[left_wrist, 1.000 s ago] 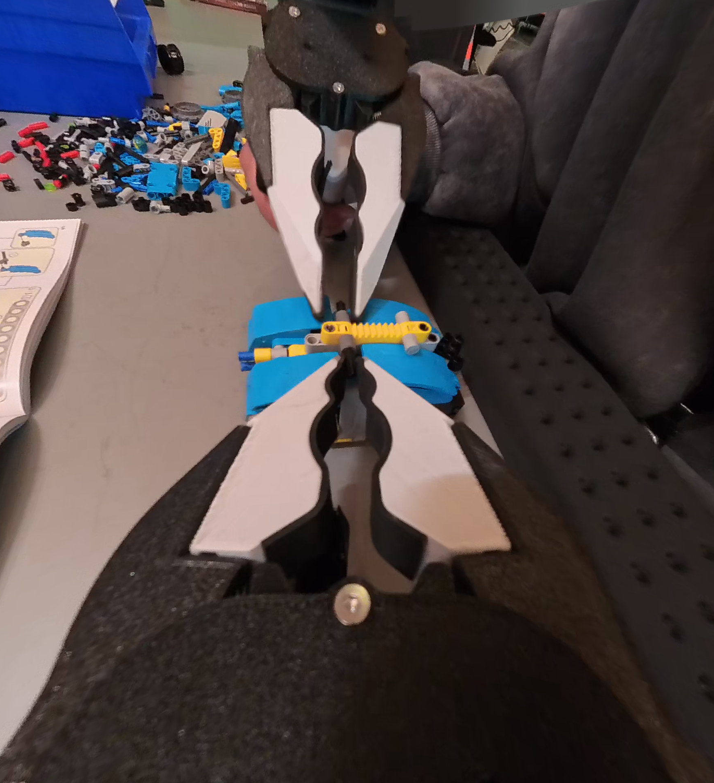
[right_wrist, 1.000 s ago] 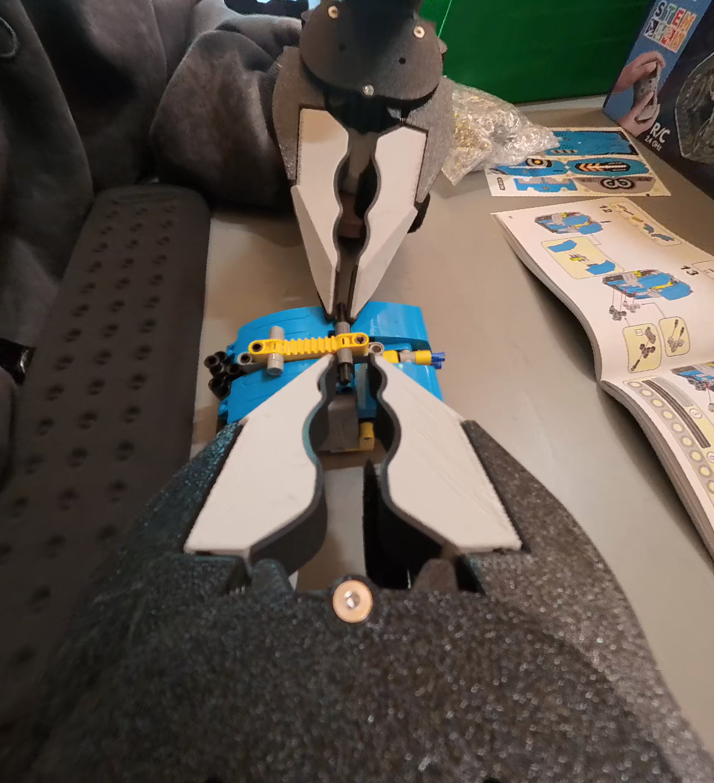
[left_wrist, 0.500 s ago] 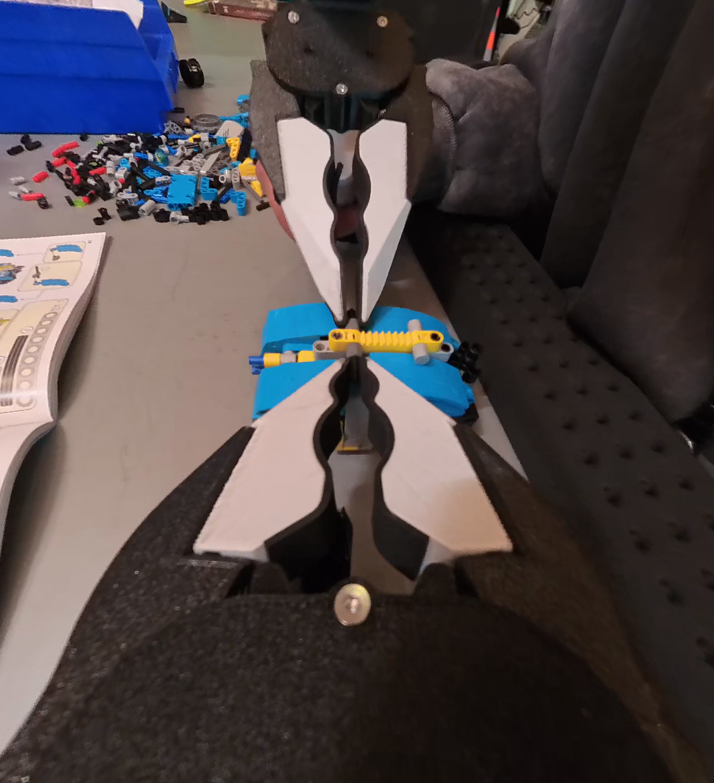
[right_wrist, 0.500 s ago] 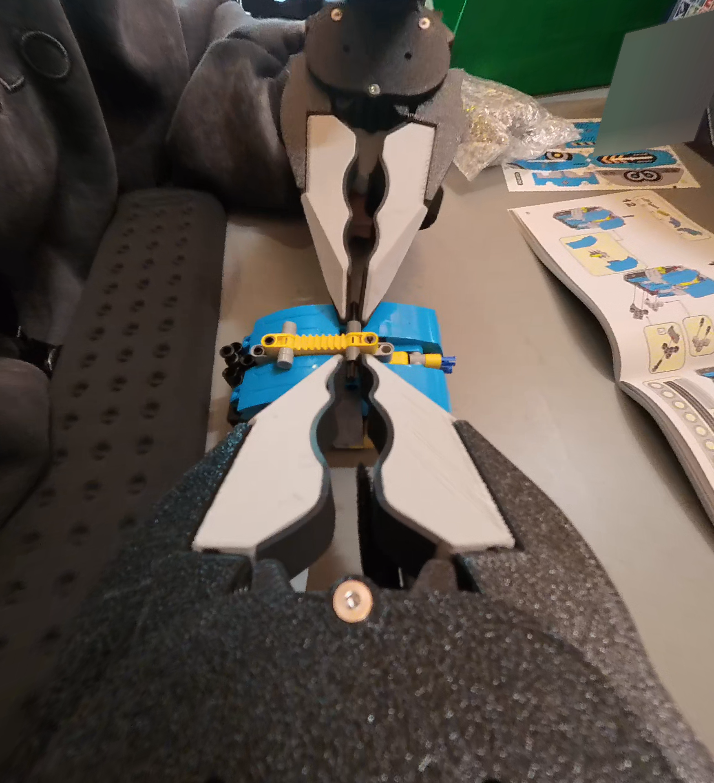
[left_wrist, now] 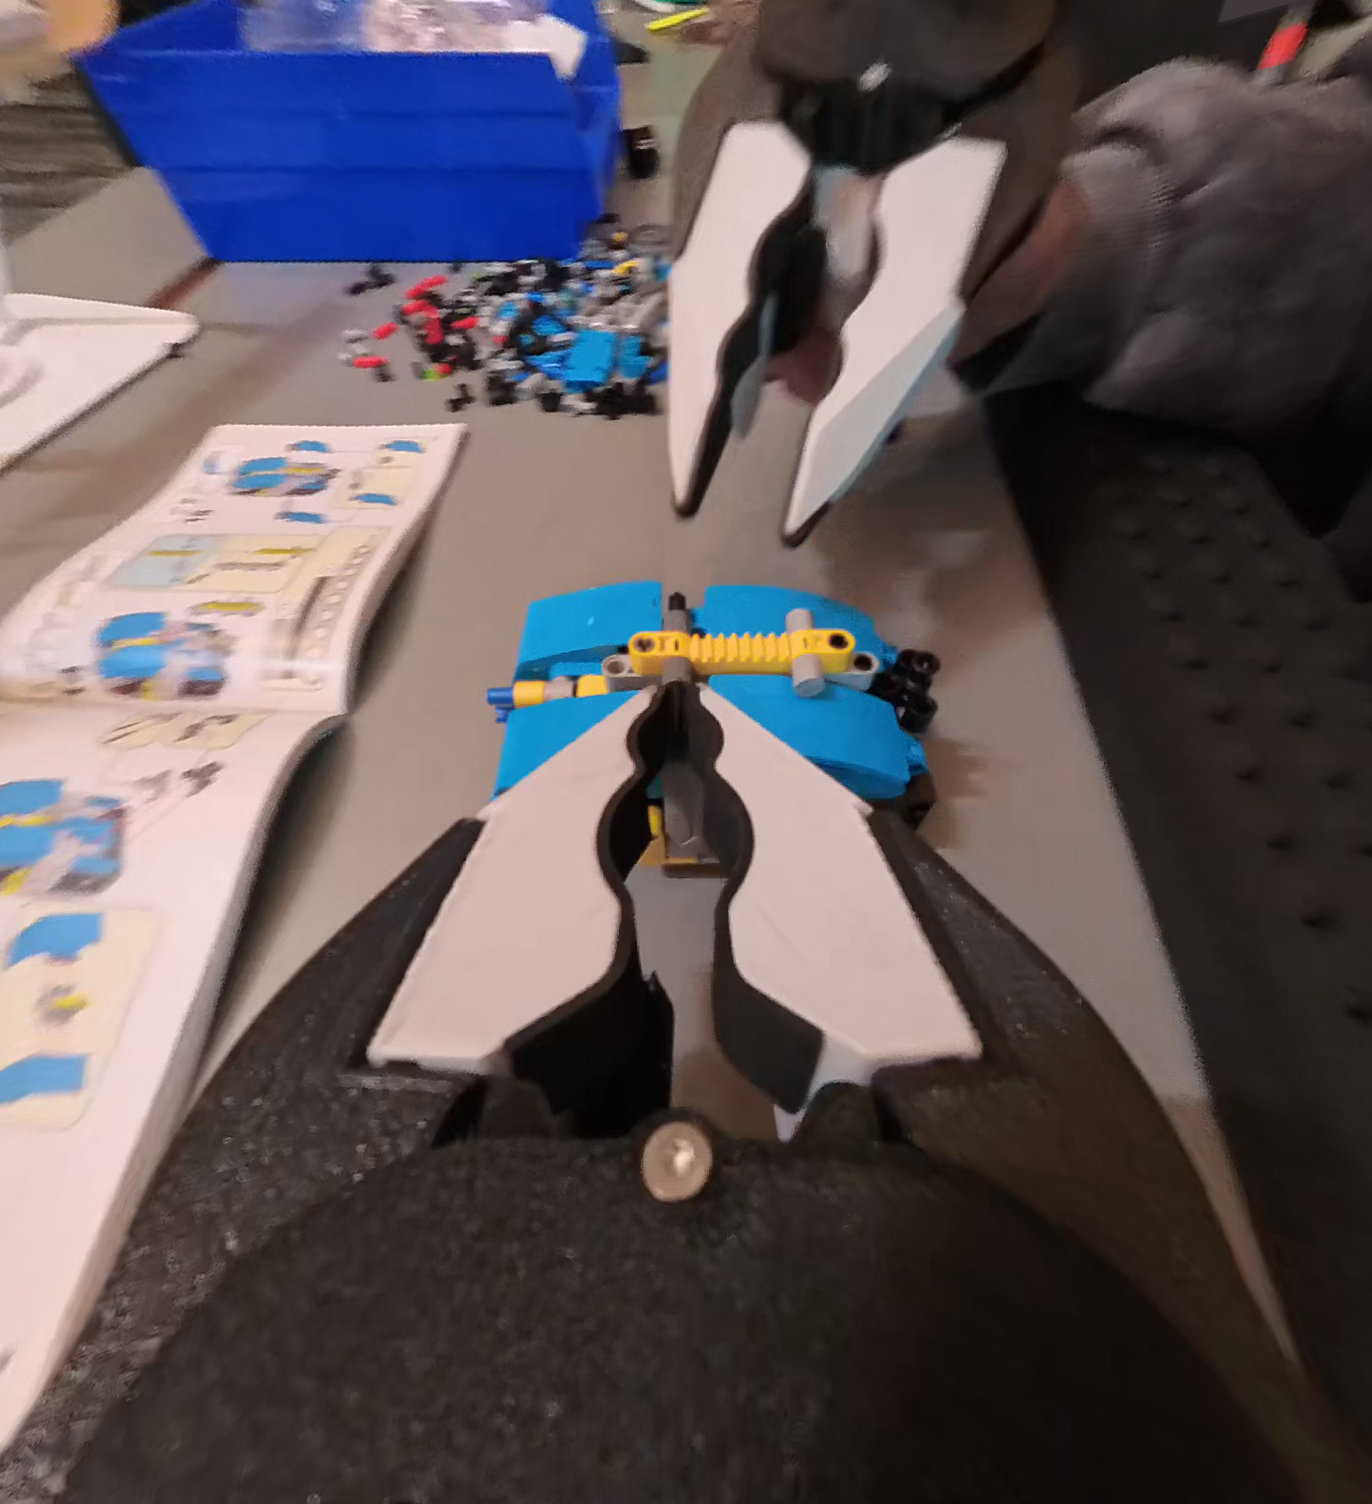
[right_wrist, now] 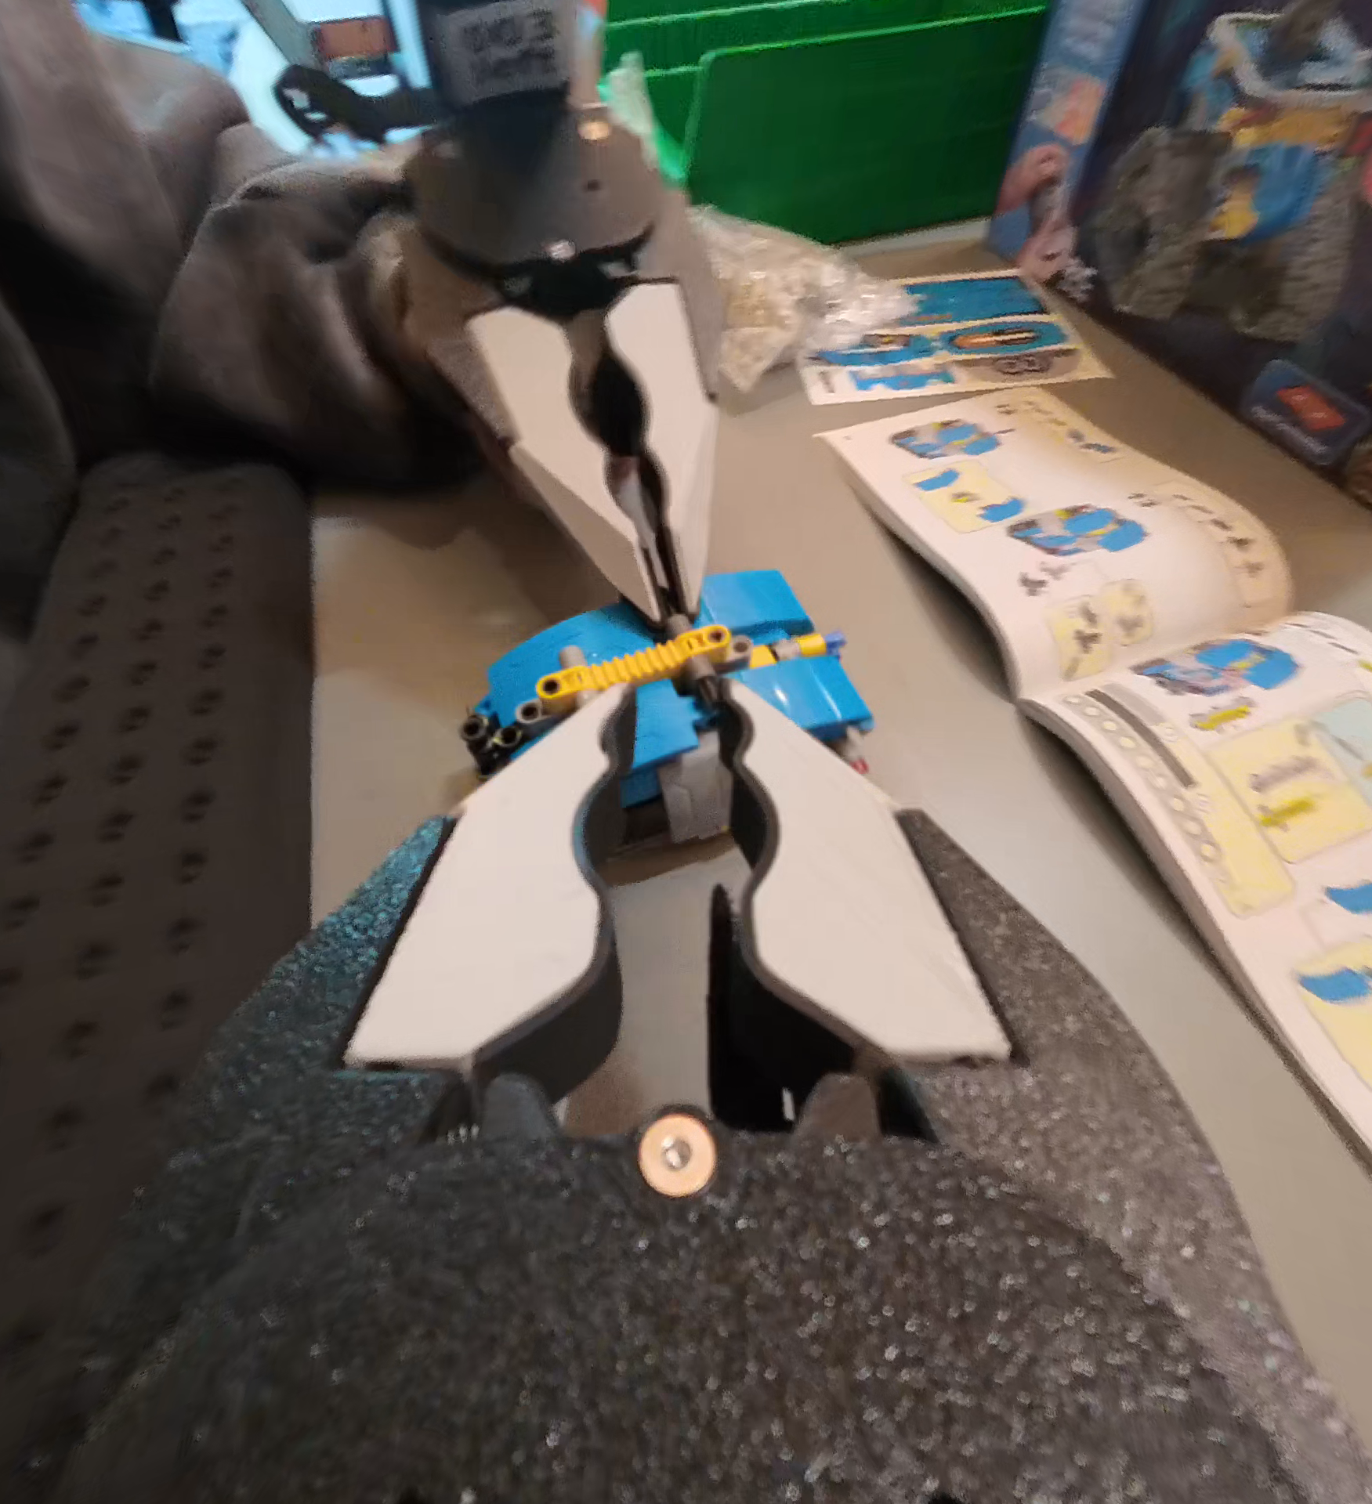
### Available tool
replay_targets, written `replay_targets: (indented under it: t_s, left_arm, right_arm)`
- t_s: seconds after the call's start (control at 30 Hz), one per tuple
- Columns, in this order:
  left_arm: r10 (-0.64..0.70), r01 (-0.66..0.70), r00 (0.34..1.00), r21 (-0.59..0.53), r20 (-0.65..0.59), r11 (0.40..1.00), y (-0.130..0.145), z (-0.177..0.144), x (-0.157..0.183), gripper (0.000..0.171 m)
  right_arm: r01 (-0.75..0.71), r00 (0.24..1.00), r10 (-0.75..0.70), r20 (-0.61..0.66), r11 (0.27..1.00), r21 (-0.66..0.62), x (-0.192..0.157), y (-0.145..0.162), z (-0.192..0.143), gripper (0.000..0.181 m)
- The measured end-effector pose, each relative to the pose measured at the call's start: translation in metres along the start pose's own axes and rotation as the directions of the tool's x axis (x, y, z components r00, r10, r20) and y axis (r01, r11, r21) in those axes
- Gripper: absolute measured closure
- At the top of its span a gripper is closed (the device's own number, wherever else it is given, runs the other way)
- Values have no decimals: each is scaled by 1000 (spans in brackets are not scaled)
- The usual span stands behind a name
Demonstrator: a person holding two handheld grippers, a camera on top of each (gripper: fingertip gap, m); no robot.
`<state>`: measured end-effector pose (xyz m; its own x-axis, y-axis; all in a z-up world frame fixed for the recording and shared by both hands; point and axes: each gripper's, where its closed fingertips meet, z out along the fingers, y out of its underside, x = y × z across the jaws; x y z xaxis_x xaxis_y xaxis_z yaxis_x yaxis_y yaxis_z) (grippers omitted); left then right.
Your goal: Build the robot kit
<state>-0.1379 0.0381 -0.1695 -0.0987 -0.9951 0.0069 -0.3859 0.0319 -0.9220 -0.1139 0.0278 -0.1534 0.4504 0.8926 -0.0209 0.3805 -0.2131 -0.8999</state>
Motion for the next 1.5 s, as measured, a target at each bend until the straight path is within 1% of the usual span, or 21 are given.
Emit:
replay_targets:
  t_s: [0.1, 0.17, 0.2, 0.3, 0.37, 0.43, 0.6, 0.67, 0.73, 0.8, 0.83, 0.87, 0.93, 1.0, 1.1, 1.2, 1.27, 1.33, 1.4, 1.47, 1.5]
  left_arm:
    - [-11, 14, 982, -14, 189, 1000, 1, -3, -16, 167]
    - [-62, 66, 968, -10, 243, 998, 1, -3, -15, 167]
    - [-89, 94, 966, -8, 242, 996, 1, -3, -11, 167]
    - [-160, 162, 978, -2, 133, 987, -1, 0, 11, 161]
    - [-211, 211, 977, 2, 35, 977, -3, 1, 28, 144]
    - [-224, 225, 974, 7, -33, 974, -5, 0, 39, 135]
    - [-151, 154, 968, 1, -201, 988, -7, -11, 68, 141]
    - [-105, 113, 975, 27, -195, 993, -12, -20, 65, 140]
    - [-63, 79, 982, 80, -179, 994, -20, -31, 55, 138]
    - [-2, 15, 993, 107, -122, 994, -20, -36, 36, 126]
    - [32, -24, 994, 76, -106, 997, -14, -33, 28, 117]
    - [59, -57, 993, 29, -106, 998, -6, -28, 20, 111]
    - [75, -82, 986, -38, -146, 996, 6, -17, 12, 106]
    - [57, -71, 974, -56, -219, 996, 8, -9, 15, 105]
    - [93, -111, 963, -56, -251, 992, 8, -8, 21, 107]
    - [63, -83, 957, -58, -284, 995, 8, -12, 27, 99]
    - [41, -60, 954, -53, -298, 997, 5, -13, 27, 93]
    - [28, -55, 952, -81, -305, 995, 8, -9, 27, 86]
    - [38, -76, 944, -102, -327, 992, 13, -4, 34, 86]
    - [58, -104, 942, -124, -331, 987, 19, 1, 39, 86]
    - [77, -126, 945, -138, -317, 982, 23, 4, 39, 90]
  right_arm:
    - [-17, 995, 17, -102, 1000, -6, 7, -8, -8, 145]
    - [-55, 982, 50, -181, 998, -20, 7, -6, -9, 139]
    - [-78, 979, 74, -191, 997, -15, 1, -4, -8, 136]
    - [-156, 960, 156, -232, 988, 16, -13, 4, -6, 136]
    - [-168, 950, 161, -269, 986, 0, -18, 10, -6, 136]
    - [-144, 946, 130, -297, 989, -25, -23, 11, -5, 136]
    - [-83, 938, 43, -343, 991, -103, -34, 13, 1, 139]
    - [-99, 940, 58, -337, 989, -108, -36, 14, 4, 133]
    - [-120, 948, 85, -307, 988, -96, -39, 10, 6, 131]
    - [-131, 953, 101, -284, 987, -92, -38, 7, 9, 130]
    - [-135, 955, 105, -277, 986, -93, -37, 6, 11, 130]
    - [-139, 955, 108, -277, 986, -94, -35, 4, 12, 131]
    - [-149, 955, 117, -273, 984, -97, -33, 3, 16, 134]
    - [-143, 955, 109, -276, 984, -108, -32, 3, 20, 138]
    - [-119, 953, 81, -292, 986, -116, -32, 5, 23, 146]
    - [-110, 959, 70, -275, 985, -133, -34, 8, 21, 142]
    - [-105, 972, 74, -222, 985, -134, -38, 8, 19, 139]
    - [-94, 976, 62, -209, 985, -146, -35, 10, 18, 140]
    - [-86, 985, 60, -160, 983, -160, -37, 12, 19, 137]
    - [-51, 989, 27, -147, 984, -168, -36, 13, 19, 141]
    - [-43, 991, 21, -132, 985, -165, -36, 13, 18, 141]
